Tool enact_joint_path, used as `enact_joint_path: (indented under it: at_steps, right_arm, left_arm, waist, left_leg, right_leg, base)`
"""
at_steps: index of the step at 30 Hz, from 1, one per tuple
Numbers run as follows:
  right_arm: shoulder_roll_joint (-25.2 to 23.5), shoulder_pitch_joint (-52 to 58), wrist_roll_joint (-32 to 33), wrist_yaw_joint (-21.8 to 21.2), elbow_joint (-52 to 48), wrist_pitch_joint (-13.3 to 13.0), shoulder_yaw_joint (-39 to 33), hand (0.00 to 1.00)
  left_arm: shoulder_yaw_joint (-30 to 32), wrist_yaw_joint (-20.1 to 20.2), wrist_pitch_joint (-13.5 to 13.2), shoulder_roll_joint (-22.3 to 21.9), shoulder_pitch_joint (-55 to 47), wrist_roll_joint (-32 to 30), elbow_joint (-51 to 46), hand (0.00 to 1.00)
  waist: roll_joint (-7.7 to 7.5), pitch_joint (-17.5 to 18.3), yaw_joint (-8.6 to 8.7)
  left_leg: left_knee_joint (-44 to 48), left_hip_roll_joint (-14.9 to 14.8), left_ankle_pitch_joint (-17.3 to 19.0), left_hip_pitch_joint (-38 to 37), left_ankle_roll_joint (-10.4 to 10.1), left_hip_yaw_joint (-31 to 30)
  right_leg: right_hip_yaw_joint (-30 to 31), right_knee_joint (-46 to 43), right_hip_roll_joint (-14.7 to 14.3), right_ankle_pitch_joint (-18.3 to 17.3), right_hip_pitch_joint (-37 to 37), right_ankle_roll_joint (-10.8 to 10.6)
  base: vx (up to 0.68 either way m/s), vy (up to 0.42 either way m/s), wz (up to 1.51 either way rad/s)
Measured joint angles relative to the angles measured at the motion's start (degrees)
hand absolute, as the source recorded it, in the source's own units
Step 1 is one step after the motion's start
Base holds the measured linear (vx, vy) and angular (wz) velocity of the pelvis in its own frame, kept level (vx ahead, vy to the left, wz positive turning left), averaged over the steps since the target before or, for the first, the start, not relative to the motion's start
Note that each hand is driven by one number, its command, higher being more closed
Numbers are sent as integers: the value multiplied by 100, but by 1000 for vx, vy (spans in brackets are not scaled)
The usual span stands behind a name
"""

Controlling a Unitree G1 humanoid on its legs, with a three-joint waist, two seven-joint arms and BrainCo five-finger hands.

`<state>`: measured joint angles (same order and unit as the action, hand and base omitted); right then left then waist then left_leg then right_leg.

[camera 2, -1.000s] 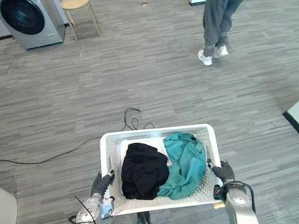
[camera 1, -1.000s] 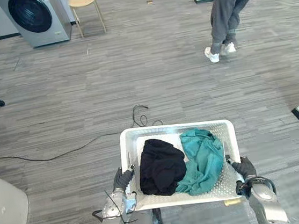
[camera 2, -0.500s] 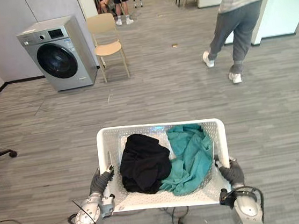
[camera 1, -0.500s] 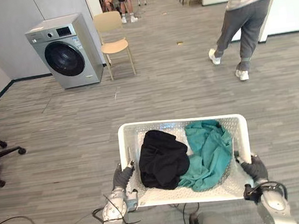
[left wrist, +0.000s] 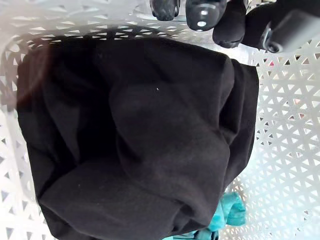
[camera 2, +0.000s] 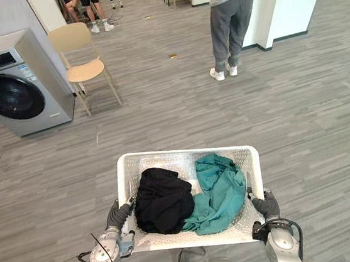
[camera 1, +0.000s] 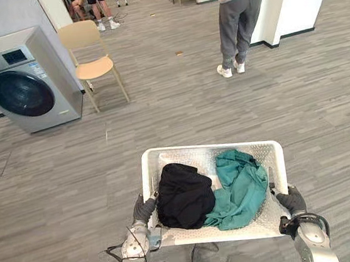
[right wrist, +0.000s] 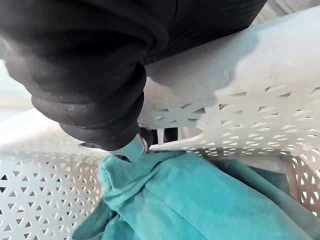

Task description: Pick up the laundry basket with both hands and put the clothes into the washing machine.

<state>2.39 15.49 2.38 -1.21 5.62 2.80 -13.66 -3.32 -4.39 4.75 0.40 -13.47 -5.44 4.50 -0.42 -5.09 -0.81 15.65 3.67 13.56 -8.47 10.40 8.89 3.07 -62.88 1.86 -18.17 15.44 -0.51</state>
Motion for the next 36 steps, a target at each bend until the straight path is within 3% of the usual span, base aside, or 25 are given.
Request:
enact_joint_path:
  at_steps: [1,3,4,5,6,12,13,14,15,25,28,29,30,33,35,36]
  right_arm:
    - [-16,66,45,2,-134,-20,0,100]
    - [-13,158,180,14,-287,-25,5,100]
    - [-102,268,232,34,-425,-27,44,100]
    - [-13,336,286,97,-419,-65,51,100]
    - [82,317,286,136,-446,-54,55,100]
    - [192,244,414,144,-441,-66,95,100]
    - [192,237,425,144,-440,-68,94,100]
    - [187,243,435,144,-434,-67,96,100]
    - [-80,405,499,127,-193,-130,128,100]
    - [-87,354,854,92,98,-176,114,100]
    - [-73,156,1070,31,492,-248,124,100]
    - [197,-282,1393,-34,1339,-400,236,100]
    - [219,-446,1393,-33,1506,-397,281,100]
    - [194,-515,1409,-34,1549,-424,280,100]
    - [154,-475,1435,-30,1463,-451,262,100]
    - [162,-390,1465,-25,1306,-448,170,100]
  left_arm:
    - [-3,-10,-1,8,13,2,-64,100]
    - [-10,-8,-8,6,40,10,-96,100]
    - [-10,2,-5,66,27,11,-222,100]
    - [1,21,-9,-59,80,13,-117,100]
    - [32,44,-4,-98,95,10,-118,100]
    - [119,60,-35,-206,101,10,-116,100]
    - [121,61,-44,-208,102,10,-116,100]
    - [124,62,-44,-208,101,10,-115,100]
    - [116,146,-45,-25,62,4,53,100]
    - [120,147,-47,0,63,31,41,100]
    - [44,144,-56,270,104,263,45,100]
    - [-148,-53,-73,558,259,773,331,100]
    - [-74,-100,-81,577,276,779,350,100]
    - [-106,-99,-98,677,348,881,350,100]
    - [-187,-91,-104,656,401,887,344,100]
    - [-268,-91,-105,626,478,888,337,100]
  waist:
    - [26,-15,14]
    - [58,53,-4]
    - [-122,136,21]
    - [-14,193,-2]
    - [33,222,-16]
    - [132,291,-116]
    - [162,306,-154]
    - [267,375,-153]
    - [87,493,-169]
    - [55,525,-164]
    - [-103,575,-163]
    - [-213,441,-230]
    - [-184,427,-332]
    - [-168,403,-330]
    - [-134,255,-276]
    - [-87,12,-174]
  left_leg:
    - [-9,-161,8,-235,-16,-73]
    - [217,-422,239,-385,-435,-175]
    - [421,-342,404,-381,-699,-295]
    - [750,-493,469,-443,-921,-638]
    - [1033,-562,388,-273,-1150,-727]
    - [304,-796,414,174,-1331,-667]
    - [157,-838,371,203,-1337,-654]
    - [-169,-899,153,295,-1480,-652]
    - [-374,-552,-41,470,-1404,-546]
    - [-597,-633,-63,485,-1366,-214]
    - [-596,-700,-43,728,-1392,-56]
    - [86,-632,121,1478,-1407,-444]
    - [150,-517,-3,1504,-1612,-461]
    - [250,-370,-4,1599,-1607,-643]
    - [273,-254,292,1499,-1196,-944]
    - [329,-175,497,1362,-888,-1204]
  right_leg:
    - [-144,615,-4,-34,181,-14]
    - [-75,2399,-193,205,184,-106]
    - [123,3632,-117,1101,57,45]
    - [9,3535,-160,1331,-3,41]
    - [5,3782,-153,1321,-185,89]
    - [-188,4776,-73,1349,-1074,132]
    - [-193,4805,-90,1349,-1113,132]
    - [-223,4816,-136,1347,-1136,127]
    - [-140,5915,195,1990,-1399,-318]
    - [34,6138,151,2169,-1291,-287]
    - [194,6441,94,2403,-1115,-254]
    - [-158,5781,223,2085,-522,-367]
    - [-135,5771,305,2066,-535,-397]
    - [-179,5635,438,1992,-539,-481]
    - [-386,5097,600,1744,-514,-635]
    - [-488,4071,699,1531,-293,-461]
  base:
    - [554,-131,24]
    - [552,-160,32]
    - [550,-210,46]
    - [633,-212,48]
    - [516,-174,23]
    - [332,-59,16]
    - [150,103,-6]
    - [114,94,-2]
    - [47,58,0]
    - [4,6,-12]
    - [-3,7,-1]
    - [24,107,63]
    - [25,153,76]
    - [3,119,26]
    - [-2,117,75]
    - [-29,124,116]
